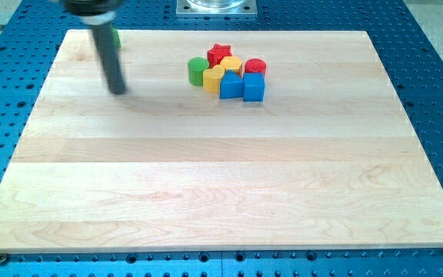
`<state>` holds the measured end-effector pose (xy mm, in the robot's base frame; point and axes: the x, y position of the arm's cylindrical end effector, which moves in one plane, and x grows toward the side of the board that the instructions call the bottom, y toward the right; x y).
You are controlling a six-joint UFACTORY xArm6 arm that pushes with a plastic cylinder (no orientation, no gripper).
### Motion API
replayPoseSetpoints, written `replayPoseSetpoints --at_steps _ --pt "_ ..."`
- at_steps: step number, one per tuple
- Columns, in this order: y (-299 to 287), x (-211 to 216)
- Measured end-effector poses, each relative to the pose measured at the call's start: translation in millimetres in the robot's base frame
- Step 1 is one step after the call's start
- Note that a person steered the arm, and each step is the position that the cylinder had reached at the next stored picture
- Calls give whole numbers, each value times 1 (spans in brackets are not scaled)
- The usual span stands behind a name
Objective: Place the green star at the top center
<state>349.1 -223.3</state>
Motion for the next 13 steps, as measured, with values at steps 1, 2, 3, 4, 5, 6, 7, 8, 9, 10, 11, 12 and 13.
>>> replayPoseSetpoints --at_steps 1,2,3,4,5,6,7,8,9,10,11,12,13 --pt "-80 -29" --pt "-69 -103" --pt "-49 -125" --pt "63 -111" --pt "112 -93" --pt "18 -106" --pt "53 -132" --pt "178 -133" --pt "199 -135" --pt "115 -148" --pt "116 -158" --pt "120 -157" --pt "170 -156"
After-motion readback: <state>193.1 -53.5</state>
